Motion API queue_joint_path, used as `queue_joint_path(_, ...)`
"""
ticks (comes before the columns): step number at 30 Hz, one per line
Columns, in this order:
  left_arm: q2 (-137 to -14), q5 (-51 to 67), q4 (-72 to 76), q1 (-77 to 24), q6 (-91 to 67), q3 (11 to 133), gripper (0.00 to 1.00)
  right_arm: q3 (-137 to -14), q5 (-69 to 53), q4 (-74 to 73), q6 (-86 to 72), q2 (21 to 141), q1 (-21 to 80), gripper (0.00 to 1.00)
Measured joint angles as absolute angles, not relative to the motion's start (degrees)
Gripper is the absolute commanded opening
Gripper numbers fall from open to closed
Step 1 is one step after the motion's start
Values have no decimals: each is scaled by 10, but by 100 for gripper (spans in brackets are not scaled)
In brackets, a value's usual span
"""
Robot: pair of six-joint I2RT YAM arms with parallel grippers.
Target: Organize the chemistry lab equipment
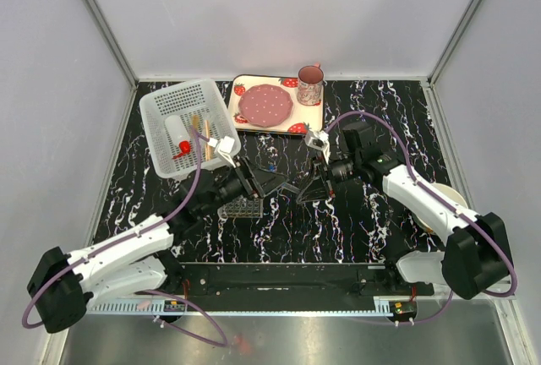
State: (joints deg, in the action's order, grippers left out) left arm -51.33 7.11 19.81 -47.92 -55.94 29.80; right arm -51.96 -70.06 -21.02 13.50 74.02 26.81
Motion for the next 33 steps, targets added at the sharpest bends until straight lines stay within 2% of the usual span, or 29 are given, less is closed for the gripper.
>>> queue_joint_path(9,-576,69,254,-493,-590,298,41,-496,-707,-158,86,740,250,7)
queue_joint_path(17,-579,61,260,-499,-600,299,34,-483,-711,-131,62,740,245,8)
queue_joint_path(26,-579,53,185,-503,-572,335,32,-482,-711,-126,55,740,245,9)
queue_joint_path(33,-580,53,155,-503,-551,347,18,-478,-711,-118,53,740,245,12)
